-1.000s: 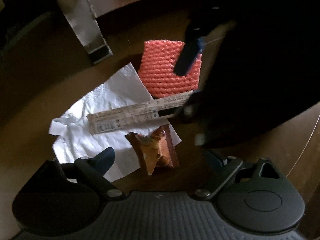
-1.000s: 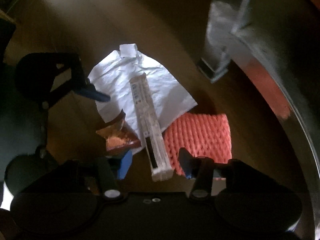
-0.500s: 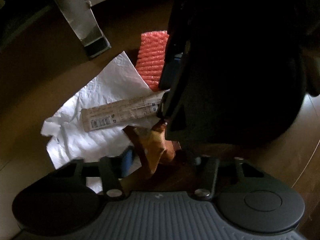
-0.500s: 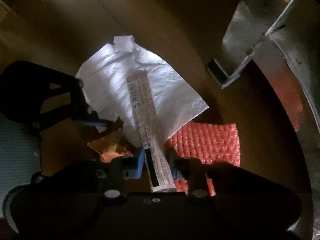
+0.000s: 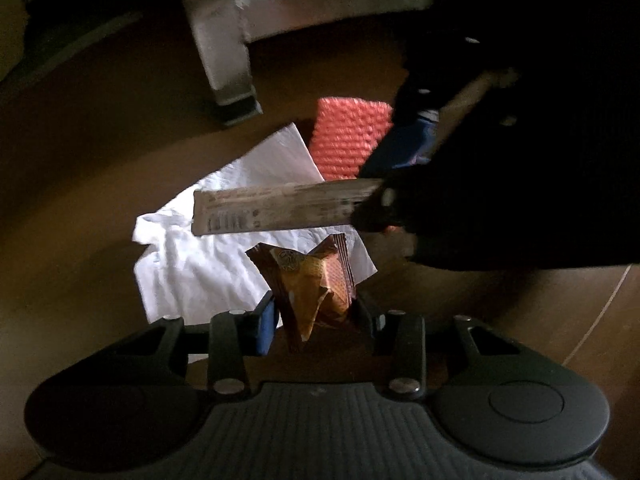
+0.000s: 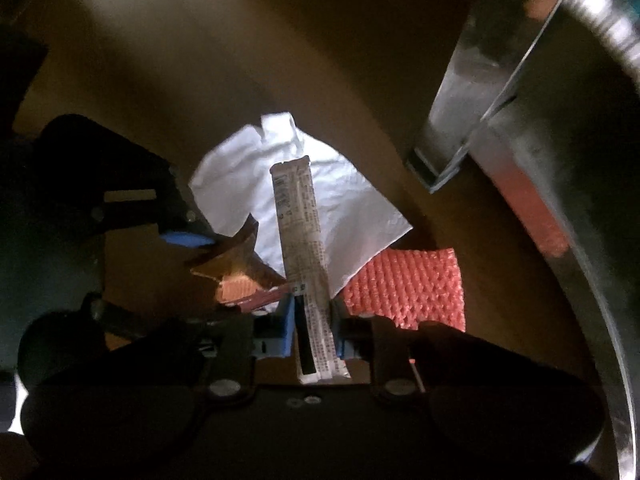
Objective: Collect trash
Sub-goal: 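Grasp the orange snack packet with the left tool while the right tool grasps the white bar wrapper, then carry the snack packet in the left tool while the right tool carries the bar wrapper to the bin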
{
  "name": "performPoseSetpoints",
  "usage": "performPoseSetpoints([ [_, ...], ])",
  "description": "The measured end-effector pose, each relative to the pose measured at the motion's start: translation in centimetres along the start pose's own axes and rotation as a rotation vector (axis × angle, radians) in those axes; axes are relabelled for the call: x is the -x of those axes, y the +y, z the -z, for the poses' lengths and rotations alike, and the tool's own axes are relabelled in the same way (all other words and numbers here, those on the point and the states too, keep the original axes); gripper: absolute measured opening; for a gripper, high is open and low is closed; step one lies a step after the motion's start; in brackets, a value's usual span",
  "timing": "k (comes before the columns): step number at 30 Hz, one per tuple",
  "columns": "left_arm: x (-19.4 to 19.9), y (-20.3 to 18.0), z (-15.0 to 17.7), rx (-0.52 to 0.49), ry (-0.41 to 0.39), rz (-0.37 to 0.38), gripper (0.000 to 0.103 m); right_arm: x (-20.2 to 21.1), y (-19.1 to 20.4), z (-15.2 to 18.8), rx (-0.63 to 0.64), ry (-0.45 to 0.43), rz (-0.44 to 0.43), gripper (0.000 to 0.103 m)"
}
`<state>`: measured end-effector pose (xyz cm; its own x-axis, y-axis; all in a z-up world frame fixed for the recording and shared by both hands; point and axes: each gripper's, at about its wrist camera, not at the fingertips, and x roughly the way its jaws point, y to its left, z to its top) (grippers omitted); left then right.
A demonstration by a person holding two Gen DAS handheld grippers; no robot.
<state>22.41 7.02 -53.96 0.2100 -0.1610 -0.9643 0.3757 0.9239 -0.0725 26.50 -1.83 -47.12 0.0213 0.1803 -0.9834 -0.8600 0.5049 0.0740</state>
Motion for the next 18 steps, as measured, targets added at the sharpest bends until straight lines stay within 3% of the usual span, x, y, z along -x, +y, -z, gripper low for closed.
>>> performPoseSetpoints([
  [9, 8.8, 3.1, -0.2, 0.032, -0.128, -0.020, 0.041, 8.9, 2.2, -0.6, -0.075, -0.125, 0.043, 0.017],
  [18, 19.3, 4.7, 0.0, 0.107, -0.204, -0.186, 0.041, 21.8, 6.0, -1.2, -0.078, -0.311, 0.078, 0.017],
])
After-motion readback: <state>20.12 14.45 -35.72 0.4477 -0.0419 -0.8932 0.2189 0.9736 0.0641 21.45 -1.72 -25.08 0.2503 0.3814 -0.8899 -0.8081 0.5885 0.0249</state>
